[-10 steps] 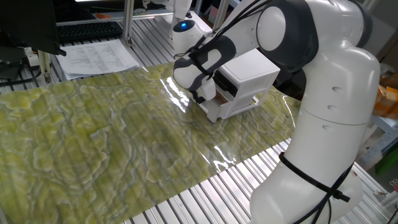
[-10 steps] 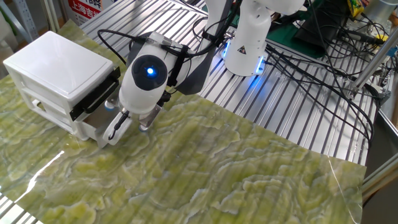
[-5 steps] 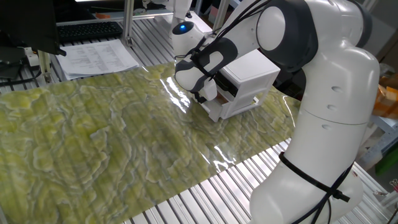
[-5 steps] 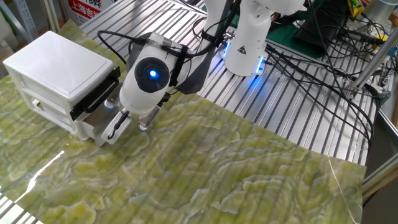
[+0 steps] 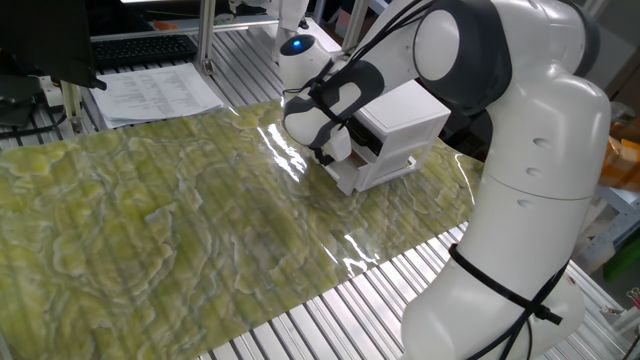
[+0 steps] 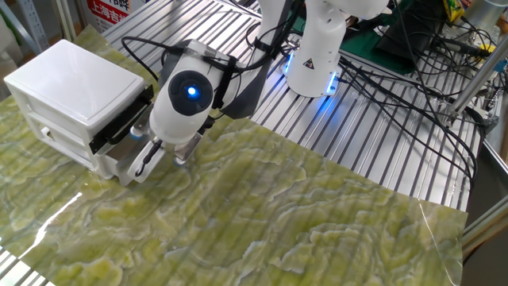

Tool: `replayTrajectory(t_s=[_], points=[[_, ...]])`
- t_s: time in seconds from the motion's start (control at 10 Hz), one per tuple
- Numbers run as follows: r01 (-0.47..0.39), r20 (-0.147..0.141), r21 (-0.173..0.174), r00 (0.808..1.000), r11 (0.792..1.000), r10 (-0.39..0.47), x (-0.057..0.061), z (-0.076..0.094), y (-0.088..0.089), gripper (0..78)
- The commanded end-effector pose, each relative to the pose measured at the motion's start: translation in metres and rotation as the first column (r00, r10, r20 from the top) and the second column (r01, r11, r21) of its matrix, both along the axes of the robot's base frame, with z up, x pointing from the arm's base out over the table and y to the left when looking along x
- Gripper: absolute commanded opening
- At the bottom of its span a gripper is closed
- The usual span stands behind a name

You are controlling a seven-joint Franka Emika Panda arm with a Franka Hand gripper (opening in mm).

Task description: Grasp the handle and close the drawer

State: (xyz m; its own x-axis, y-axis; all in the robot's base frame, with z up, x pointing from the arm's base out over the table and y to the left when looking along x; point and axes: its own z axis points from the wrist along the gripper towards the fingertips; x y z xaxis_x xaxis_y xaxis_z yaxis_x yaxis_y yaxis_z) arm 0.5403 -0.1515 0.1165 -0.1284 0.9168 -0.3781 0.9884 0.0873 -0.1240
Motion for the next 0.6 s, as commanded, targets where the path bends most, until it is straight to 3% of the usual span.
replayTrajectory(t_s=[0.1, 0.6], points=[[0.002, -0.003, -0.001, 1.000, 1.000, -0.002, -0.0025, -0.0019, -0.0056, 1.1], [0.004, 0.002, 0.010, 1.000, 1.000, -0.004, -0.0010, -0.0016, -0.0111, 1.1]])
